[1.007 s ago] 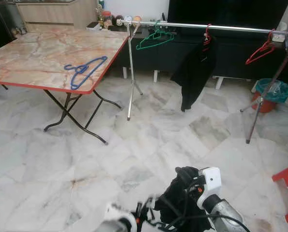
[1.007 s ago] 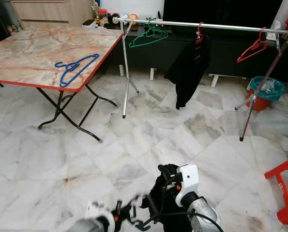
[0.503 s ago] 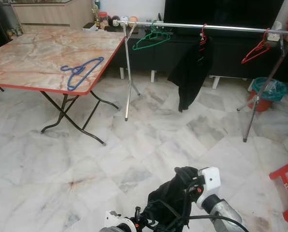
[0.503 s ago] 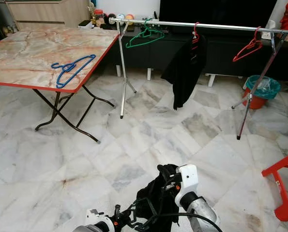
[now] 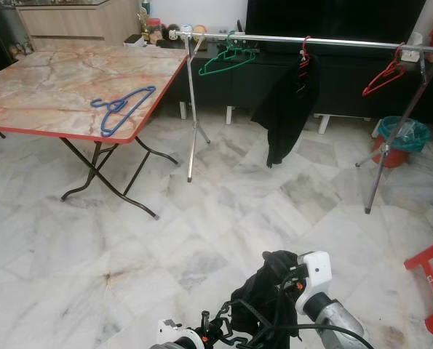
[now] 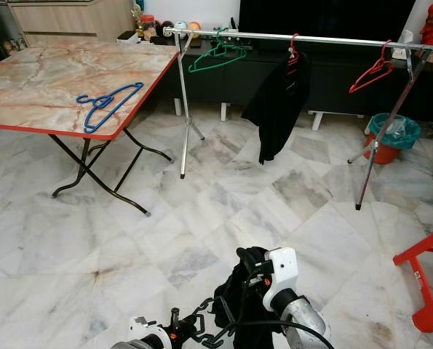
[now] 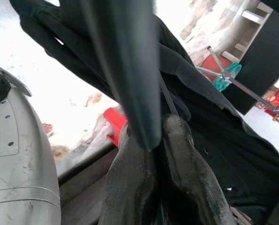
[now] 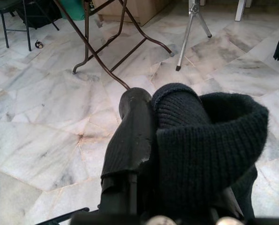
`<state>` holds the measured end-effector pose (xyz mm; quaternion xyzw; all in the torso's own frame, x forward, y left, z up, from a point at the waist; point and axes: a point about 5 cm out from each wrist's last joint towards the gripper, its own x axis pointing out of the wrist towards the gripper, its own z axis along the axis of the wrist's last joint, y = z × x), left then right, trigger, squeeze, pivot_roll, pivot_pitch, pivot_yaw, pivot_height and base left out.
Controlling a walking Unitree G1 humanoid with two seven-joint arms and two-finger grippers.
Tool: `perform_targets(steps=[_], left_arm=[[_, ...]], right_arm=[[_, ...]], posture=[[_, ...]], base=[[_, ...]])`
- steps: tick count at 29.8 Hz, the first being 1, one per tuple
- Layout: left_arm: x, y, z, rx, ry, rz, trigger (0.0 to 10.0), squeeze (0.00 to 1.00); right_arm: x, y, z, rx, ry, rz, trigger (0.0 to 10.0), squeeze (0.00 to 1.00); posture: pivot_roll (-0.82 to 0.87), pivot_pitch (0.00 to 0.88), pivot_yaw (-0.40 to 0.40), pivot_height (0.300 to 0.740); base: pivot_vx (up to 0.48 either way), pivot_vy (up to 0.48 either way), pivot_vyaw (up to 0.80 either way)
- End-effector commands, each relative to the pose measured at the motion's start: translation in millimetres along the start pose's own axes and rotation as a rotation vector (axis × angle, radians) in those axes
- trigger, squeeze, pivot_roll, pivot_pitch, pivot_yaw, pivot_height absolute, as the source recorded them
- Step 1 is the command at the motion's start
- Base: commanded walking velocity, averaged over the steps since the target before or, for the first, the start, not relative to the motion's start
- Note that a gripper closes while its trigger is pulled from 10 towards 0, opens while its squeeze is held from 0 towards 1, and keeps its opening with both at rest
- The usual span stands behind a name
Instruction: Hang hanger
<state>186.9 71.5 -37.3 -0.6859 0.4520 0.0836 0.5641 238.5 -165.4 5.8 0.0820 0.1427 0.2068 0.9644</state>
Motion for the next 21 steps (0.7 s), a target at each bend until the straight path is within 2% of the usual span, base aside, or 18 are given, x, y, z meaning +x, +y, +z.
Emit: perform_targets(steps=[1, 11, 12, 15, 16, 17, 18, 19, 20, 21], left_arm=[[-54.7, -251.0, -210, 0.562, 0.471, -0.765, 10.0, 0.0], [-54.7, -251.0, -210, 0.562, 0.471, -0.765, 10.0, 0.0], [-53.2, -253.0, -204, 0.589, 0.43, -0.775, 10.0, 0.0], [-53.2, -253.0, -204, 0.589, 0.43, -0.775, 10.0, 0.0], [-43.2, -274.4, -156, 0.745, 0.115, -0.885, 10.0, 0.0], [-43.2, -274.4, -156, 0.745, 0.115, -0.885, 10.0, 0.0], [-53.3, -305.7, -91, 1.022, -0.277, -1.024, 10.0, 0.0], [-53.3, -305.7, -91, 1.022, -0.277, -1.024, 10.0, 0.0], [-58.0, -311.6, -79, 1.086, -0.349, -1.047, 10.0, 0.0], [-57.3, -310.6, -79, 1.097, -0.353, -1.038, 10.0, 0.0]], right_arm=[[6.5, -1.7, 20, -0.019, -0.087, 0.003, 10.0, 0.0], [6.5, -1.7, 20, -0.019, -0.087, 0.003, 10.0, 0.0], [6.5, -1.6, 19, -0.025, -0.082, -0.001, 10.0, 0.0], [6.5, -1.6, 19, -0.025, -0.082, -0.001, 10.0, 0.0], [-2.9, -18.0, -12, 0.018, 0.052, -0.14, 10.0, 0.0], [-2.9, -18.0, -12, 0.018, 0.052, -0.14, 10.0, 0.0], [-23.8, -33.3, -47, 0.085, 0.19, -0.321, 10.0, 0.0], [-23.8, -33.3, -47, 0.085, 0.19, -0.321, 10.0, 0.0], [-28.8, -35.6, -53, 0.094, 0.213, -0.355, 10.0, 0.0], [-29.1, -35.6, -51, 0.089, 0.201, -0.354, 10.0, 0.0]], posture=[[0.0, 0.0, 0.064, 0.74], [0.0, 0.0, 0.064, 0.74], [0.0, 0.0, 0.0, 0.74], [0.0, 0.0, 0.0, 0.74], [-0.01, 0.0, 0.0, 0.74], [-0.01, 0.0, 0.0, 0.74], [-0.01, 0.0, 0.0, 0.74], [-0.01, 0.0, 0.0, 0.74], [-0.01, 0.0, 0.0, 0.74], [-0.01, 0.0, 0.0, 0.74]], base=[[0.0, 0.0, 0.0], [0.0, 0.0, 0.0], [0.0, 0.0, 0.0], [0.0, 0.0, 0.0], [0.0, 0.0, 0.0], [0.0, 0.0, 0.0], [0.0, 0.0, 0.0], [0.0, 0.0, 0.0], [0.0, 0.0, 0.0], [0.0, 0.0, 0.0]])
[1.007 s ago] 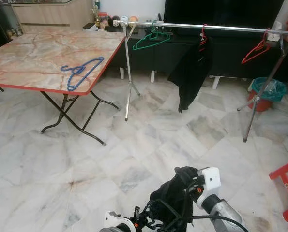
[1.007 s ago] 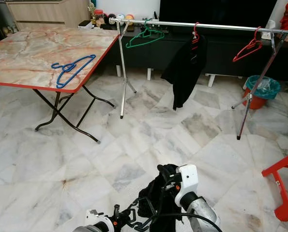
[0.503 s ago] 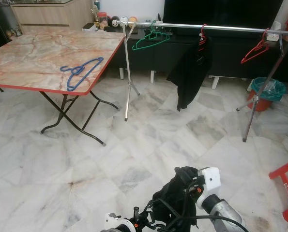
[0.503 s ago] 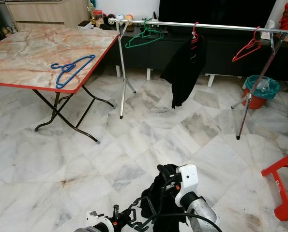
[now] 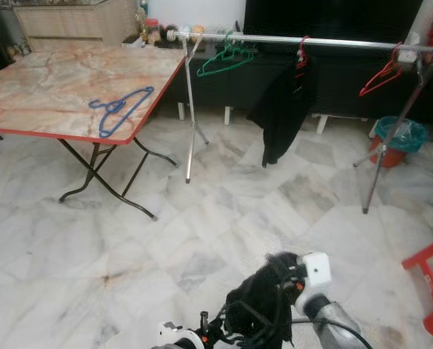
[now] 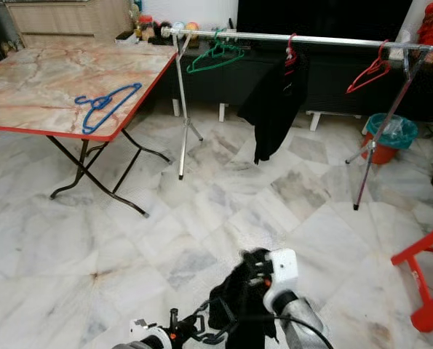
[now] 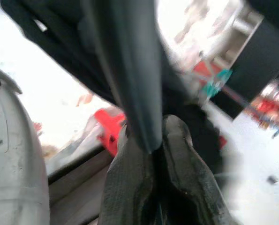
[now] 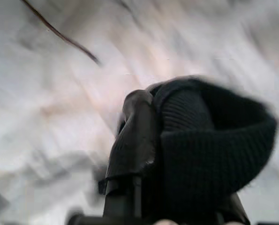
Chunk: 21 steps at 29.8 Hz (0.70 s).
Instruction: Hang hanger
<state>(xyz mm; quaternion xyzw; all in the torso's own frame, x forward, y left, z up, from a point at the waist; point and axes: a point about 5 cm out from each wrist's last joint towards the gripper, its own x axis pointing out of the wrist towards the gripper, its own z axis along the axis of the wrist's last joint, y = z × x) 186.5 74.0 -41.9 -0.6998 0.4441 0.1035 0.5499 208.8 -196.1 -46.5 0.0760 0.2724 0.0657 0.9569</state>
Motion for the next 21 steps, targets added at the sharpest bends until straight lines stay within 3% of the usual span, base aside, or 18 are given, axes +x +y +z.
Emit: perform_targets(steps=[1, 10, 13, 14, 17, 20, 21], left_arm=[[-60.8, -309.0, -98, 1.136, -0.311, -1.065, 10.0, 0.0], [-61.6, -310.1, -102, 1.111, -0.304, -1.077, 10.0, 0.0], [-69.1, -315.5, -102, 1.059, -0.306, -1.117, 10.0, 0.0], [-72.2, -318.2, -102, 1.059, -0.317, -1.135, 10.0, 0.0], [-68.0, -316.1, -98, 1.124, -0.355, -1.115, 10.0, 0.0], [-56.1, -309.0, -86, 1.168, -0.369, -1.042, 10.0, 0.0], [-46.2, -301.9, -73, 1.235, -0.408, -0.969, 10.0, 0.0]], right_arm=[[-1.5, -8.0, 6, 0.016, -0.04, -0.055, 10.0, 0.0], [0.8, -4.3, 13, 0.021, -0.073, -0.015, 10.0, 0.0], [3.3, -0.8, 9, 0.022, -0.045, 0.016, 10.0, 0.0], [3.8, 0.0, 2, 0.006, 0.014, 0.019, 10.0, 0.0], [0.6, -0.5, -17, -0.069, 0.159, -0.009, 10.0, 0.0], [-1.1, -0.6, -21, -0.062, 0.169, -0.034, 10.0, 0.0], [-1.9, 0.0, -23, -0.04, 0.167, -0.04, 10.0, 0.0]], posture=[[-0.01, 0.0, 0.0, 0.74], [-0.01, 0.0, 0.0, 0.74], [-0.01, 0.0, 0.0, 0.74], [-0.01, 0.0, 0.0, 0.74], [-0.02, 0.0, 0.0, 0.74], [-0.01, 0.0, 0.0, 0.74], [-0.01, 0.0, 0.066, 0.74]], base=[[0.0, 0.0, 0.0], [0.0, 0.0, 0.0], [0.0, 0.0, 0.0], [0.0, 0.0, 0.0], [0.0, 0.0, 0.0], [0.0, 0.0, 0.0], [0.0, 0.0, 0.0]])
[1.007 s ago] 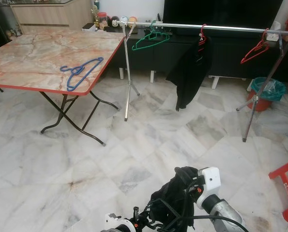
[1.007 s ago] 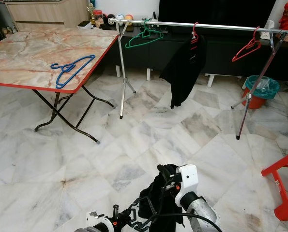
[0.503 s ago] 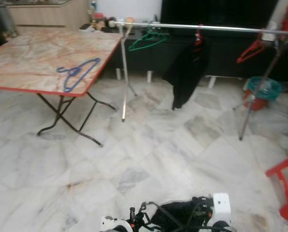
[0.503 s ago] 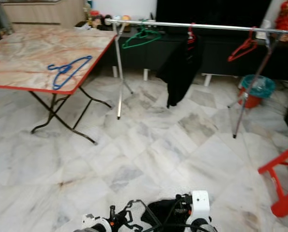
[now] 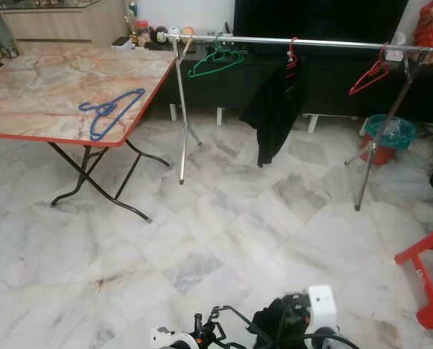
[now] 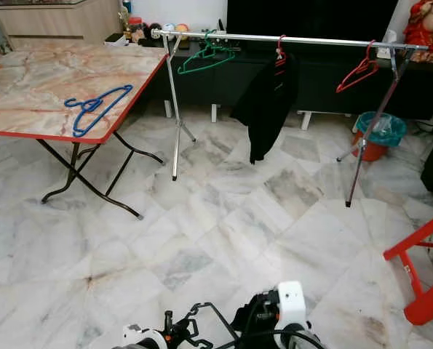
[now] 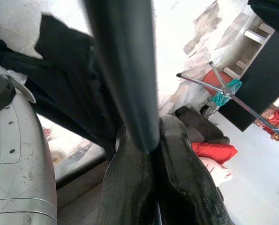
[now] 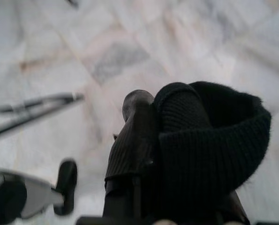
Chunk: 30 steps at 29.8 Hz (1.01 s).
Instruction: Hang hanger
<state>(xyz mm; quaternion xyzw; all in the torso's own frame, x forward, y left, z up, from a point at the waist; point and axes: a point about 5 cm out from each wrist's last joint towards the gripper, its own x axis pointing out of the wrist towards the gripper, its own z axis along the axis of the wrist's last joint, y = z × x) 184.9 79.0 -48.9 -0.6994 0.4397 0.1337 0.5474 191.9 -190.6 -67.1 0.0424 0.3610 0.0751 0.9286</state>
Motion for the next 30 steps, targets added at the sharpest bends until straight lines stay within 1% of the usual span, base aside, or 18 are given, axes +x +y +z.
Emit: perform_targets(steps=[1, 30], left_arm=[[-59.3, -303.8, -85.9, 1.236, -0.377, -1.028, 10.0, 0.0], [-59.3, -303.8, -85.9, 1.236, -0.377, -1.028, 10.0, 0.0]], right_arm=[[0.1, -3.2, 3.7, 0.017, -0.024, -0.029, 10.0, 0.0], [0.1, -3.2, 3.7, 0.017, -0.024, -0.029, 10.0, 0.0]], posture=[[-0.01, 0.0, 0.066, 0.74], [-0.01, 0.0, 0.066, 0.74]], base=[[0.0, 0.0, 0.0], [0.0, 0.0, 0.0]])
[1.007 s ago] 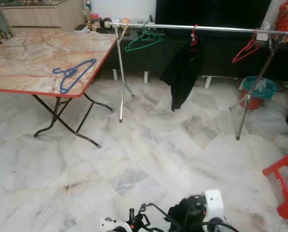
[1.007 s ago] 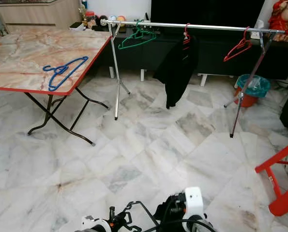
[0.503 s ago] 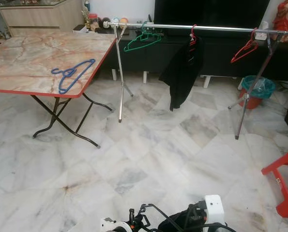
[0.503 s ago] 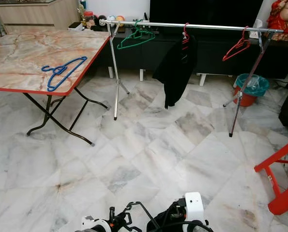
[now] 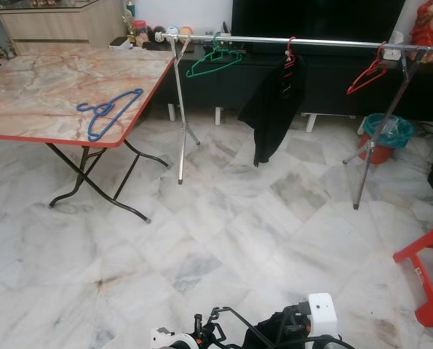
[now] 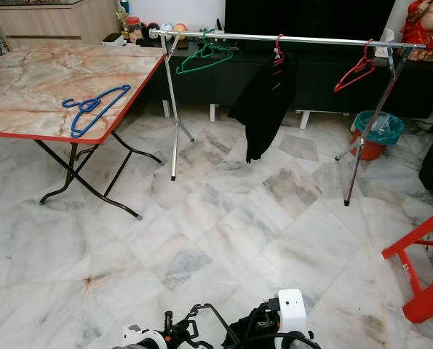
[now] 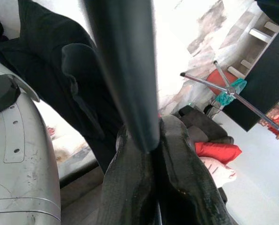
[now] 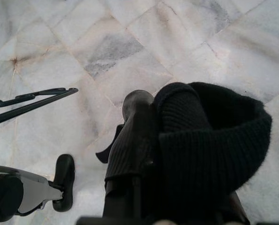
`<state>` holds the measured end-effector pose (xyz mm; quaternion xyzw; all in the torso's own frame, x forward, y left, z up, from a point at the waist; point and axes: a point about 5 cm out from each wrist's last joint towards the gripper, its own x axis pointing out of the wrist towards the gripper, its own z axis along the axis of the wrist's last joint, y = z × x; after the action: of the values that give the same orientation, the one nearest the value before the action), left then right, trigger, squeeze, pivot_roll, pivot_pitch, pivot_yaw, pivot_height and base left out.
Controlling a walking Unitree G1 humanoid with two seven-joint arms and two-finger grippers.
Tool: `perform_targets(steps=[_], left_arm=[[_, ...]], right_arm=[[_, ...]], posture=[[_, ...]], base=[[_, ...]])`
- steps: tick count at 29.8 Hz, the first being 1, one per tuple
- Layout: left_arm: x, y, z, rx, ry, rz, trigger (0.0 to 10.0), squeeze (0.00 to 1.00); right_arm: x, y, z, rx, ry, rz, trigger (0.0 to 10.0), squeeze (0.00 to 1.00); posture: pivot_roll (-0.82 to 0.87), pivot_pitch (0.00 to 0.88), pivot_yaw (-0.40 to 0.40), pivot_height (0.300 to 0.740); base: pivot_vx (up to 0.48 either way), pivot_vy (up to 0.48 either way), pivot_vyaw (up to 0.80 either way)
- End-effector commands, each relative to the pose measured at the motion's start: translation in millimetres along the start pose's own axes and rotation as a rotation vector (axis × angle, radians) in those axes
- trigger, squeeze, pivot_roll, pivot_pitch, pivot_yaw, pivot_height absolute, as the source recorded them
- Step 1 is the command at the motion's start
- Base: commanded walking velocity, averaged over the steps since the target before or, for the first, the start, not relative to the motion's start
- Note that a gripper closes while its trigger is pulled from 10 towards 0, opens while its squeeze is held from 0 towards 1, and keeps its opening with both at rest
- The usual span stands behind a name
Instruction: Hang hanger
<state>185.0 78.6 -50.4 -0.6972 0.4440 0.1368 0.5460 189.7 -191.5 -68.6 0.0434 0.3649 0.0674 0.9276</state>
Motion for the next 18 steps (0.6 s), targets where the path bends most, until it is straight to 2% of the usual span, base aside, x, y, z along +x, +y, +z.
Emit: perform_targets(steps=[1, 18], left_arm=[[-64.1, -303.8, -86.5, 1.236, -0.385, -1.038, 10.0, 0.0], [-64.1, -303.8, -86.5, 1.236, -0.385, -1.038, 10.0, 0.0]], right_arm=[[0.9, -2.3, 6.4, 0.009, -0.031, -0.015, 10.0, 0.0], [0.9, -2.3, 6.4, 0.009, -0.031, -0.015, 10.0, 0.0]], posture=[[-0.01, 0.0, 0.066, 0.74], [-0.01, 0.0, 0.066, 0.74]], base=[[0.0, 0.0, 0.0], [0.0, 0.0, 0.0]])
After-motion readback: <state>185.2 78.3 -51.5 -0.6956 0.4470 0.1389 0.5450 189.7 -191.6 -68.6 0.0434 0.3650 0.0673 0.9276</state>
